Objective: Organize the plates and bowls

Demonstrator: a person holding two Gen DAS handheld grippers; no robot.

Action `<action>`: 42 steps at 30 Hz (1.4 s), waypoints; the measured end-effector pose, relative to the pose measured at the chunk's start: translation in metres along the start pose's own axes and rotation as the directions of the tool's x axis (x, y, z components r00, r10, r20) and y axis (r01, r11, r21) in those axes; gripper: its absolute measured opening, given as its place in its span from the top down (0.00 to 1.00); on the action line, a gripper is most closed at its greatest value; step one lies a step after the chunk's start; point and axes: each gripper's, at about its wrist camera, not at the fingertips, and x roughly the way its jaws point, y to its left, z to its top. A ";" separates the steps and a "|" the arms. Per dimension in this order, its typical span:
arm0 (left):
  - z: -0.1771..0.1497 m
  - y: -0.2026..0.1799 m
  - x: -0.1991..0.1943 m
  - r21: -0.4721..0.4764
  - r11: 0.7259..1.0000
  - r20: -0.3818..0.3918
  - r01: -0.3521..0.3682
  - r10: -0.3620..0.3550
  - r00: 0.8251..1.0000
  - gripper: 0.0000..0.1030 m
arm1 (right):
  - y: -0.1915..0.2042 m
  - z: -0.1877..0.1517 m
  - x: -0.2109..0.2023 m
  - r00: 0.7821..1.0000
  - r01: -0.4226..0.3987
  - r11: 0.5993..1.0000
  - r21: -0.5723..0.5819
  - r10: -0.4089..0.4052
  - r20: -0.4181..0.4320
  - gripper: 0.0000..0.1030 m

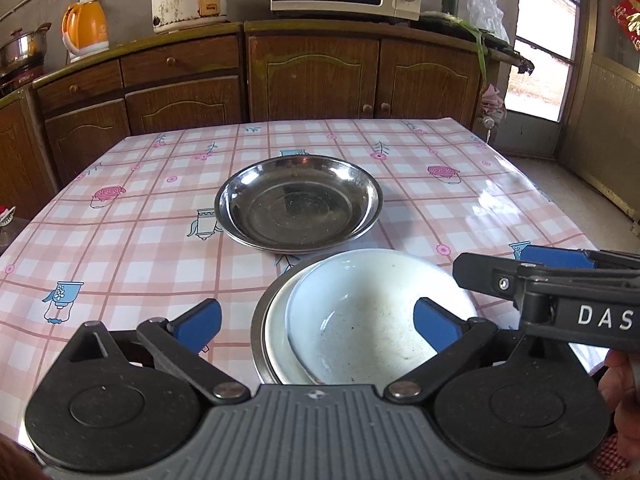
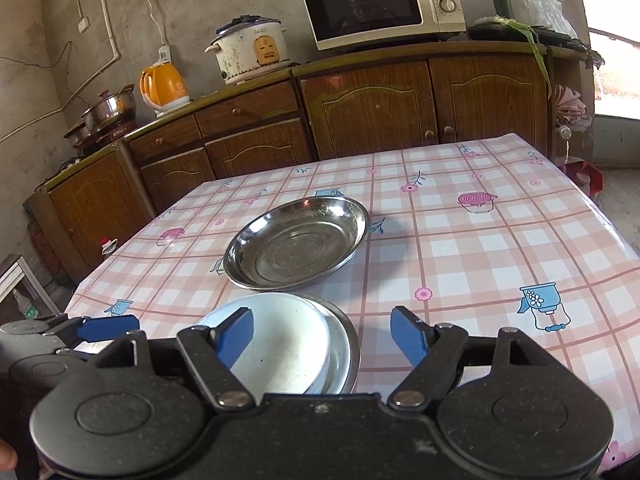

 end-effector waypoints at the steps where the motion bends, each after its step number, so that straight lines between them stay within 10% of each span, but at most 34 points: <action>1: 0.000 -0.001 0.000 0.001 1.000 -0.013 -0.010 0.010 1.000 0.00 | 0.001 0.000 0.000 1.000 0.009 1.000 -0.015 -0.009 0.000 0.13; 21: -0.008 0.013 0.033 -0.032 0.999 -0.181 -0.008 0.002 0.983 0.00 | -0.012 -0.013 0.032 0.988 0.022 0.999 0.024 -0.018 -0.151 0.13; 42: -0.009 0.034 0.068 -0.079 0.997 -0.180 0.011 -0.026 0.983 0.00 | -0.028 -0.025 0.072 0.970 -0.062 0.994 0.091 0.082 -0.229 0.13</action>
